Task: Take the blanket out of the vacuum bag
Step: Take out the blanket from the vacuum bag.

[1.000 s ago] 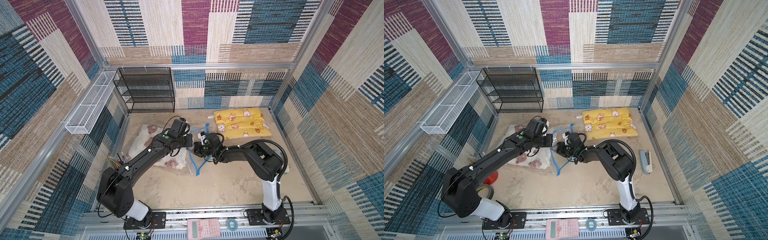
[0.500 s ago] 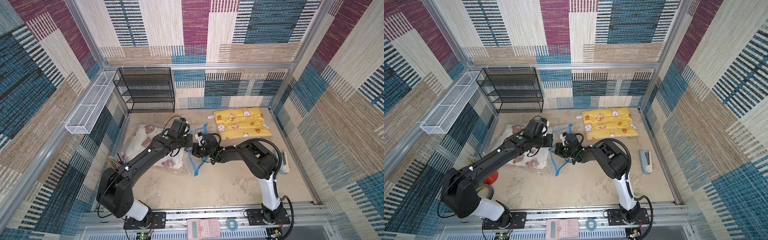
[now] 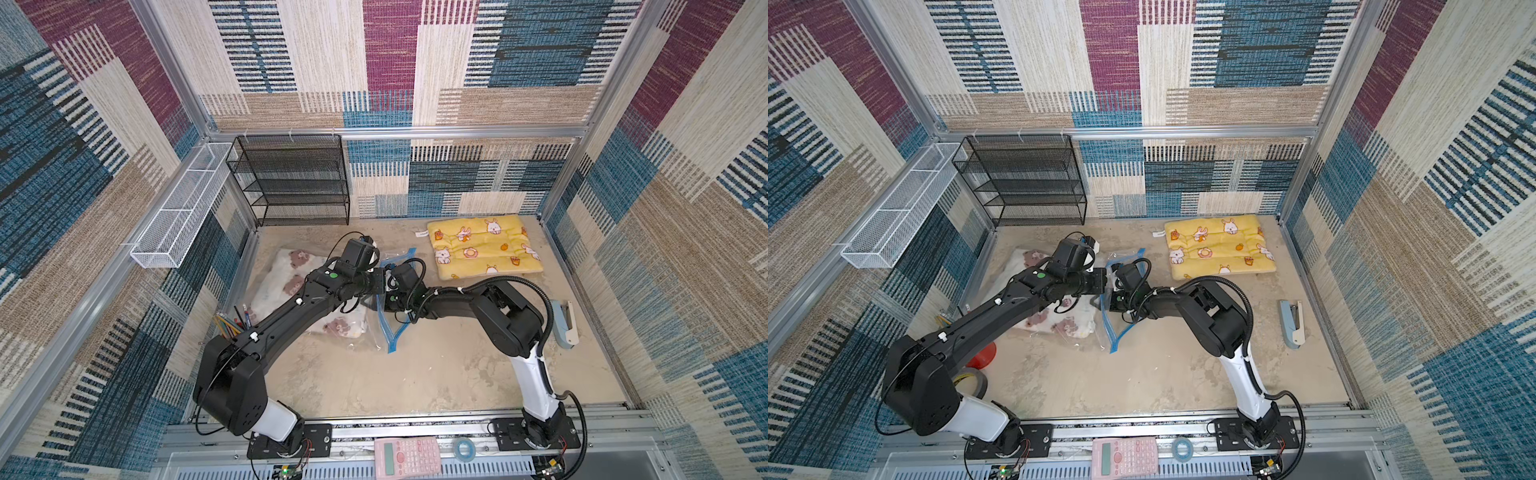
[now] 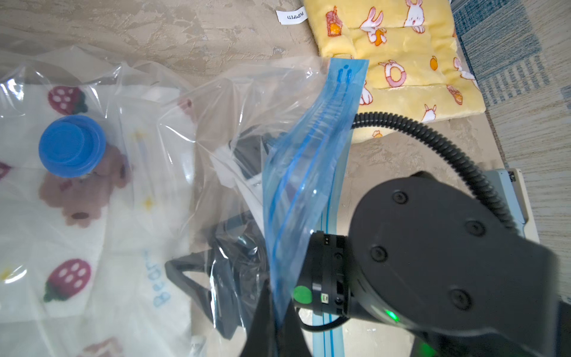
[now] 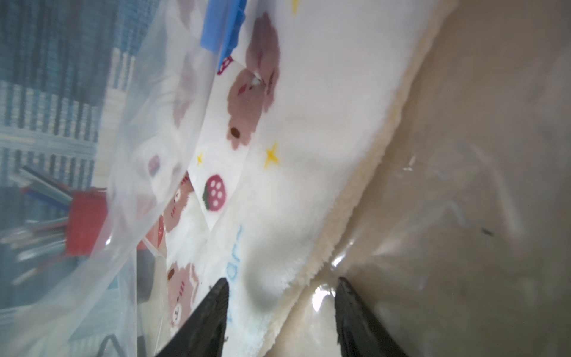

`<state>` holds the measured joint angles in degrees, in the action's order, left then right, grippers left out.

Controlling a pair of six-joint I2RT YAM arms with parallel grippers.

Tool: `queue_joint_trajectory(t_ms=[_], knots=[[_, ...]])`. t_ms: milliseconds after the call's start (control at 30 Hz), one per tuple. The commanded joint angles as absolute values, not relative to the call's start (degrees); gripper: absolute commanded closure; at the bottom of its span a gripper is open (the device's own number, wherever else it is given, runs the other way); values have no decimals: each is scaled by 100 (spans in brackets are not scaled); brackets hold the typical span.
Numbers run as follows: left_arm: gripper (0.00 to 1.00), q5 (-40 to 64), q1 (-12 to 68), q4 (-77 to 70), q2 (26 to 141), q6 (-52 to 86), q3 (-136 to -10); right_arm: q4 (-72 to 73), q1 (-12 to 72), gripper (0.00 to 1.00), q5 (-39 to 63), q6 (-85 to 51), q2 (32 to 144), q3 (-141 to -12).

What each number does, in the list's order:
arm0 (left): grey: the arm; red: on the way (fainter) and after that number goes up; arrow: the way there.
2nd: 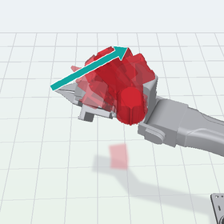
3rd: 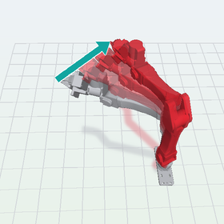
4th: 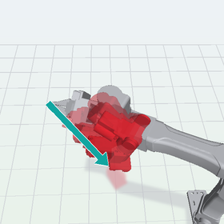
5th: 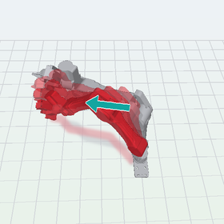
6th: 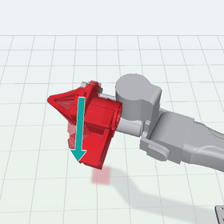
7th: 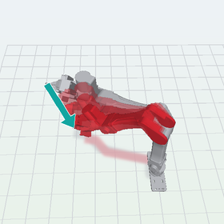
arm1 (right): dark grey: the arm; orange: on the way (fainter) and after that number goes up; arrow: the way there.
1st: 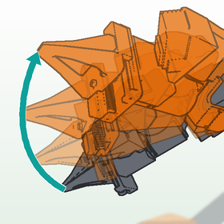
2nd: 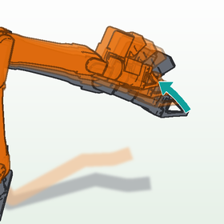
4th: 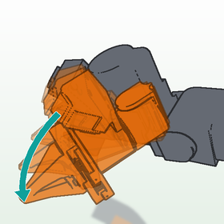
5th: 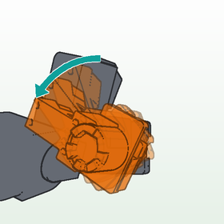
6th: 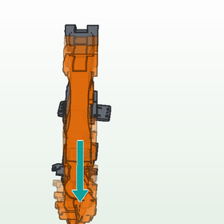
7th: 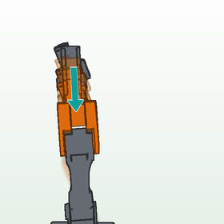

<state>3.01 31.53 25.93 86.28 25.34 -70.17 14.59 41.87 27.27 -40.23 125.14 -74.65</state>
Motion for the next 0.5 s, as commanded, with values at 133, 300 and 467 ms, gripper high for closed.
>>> queue_joint_trajectory(t_ms=[133, 300, 467], knots=[[100, 473, 3146, 2311, 8613, 2448, -6979, 1680, 4192, 43, 3500, -4562, 12821, -7749], [100, 483, 3150, 2249, 8570, 2428, -6945, 2337, 4181, 44, 3812, -5217, 12936, -7591], [100, 592, 3155, 2067, 8466, 2447, -6838, 2577, 4169, 49, 4021, -5537, 13050, -7638]])
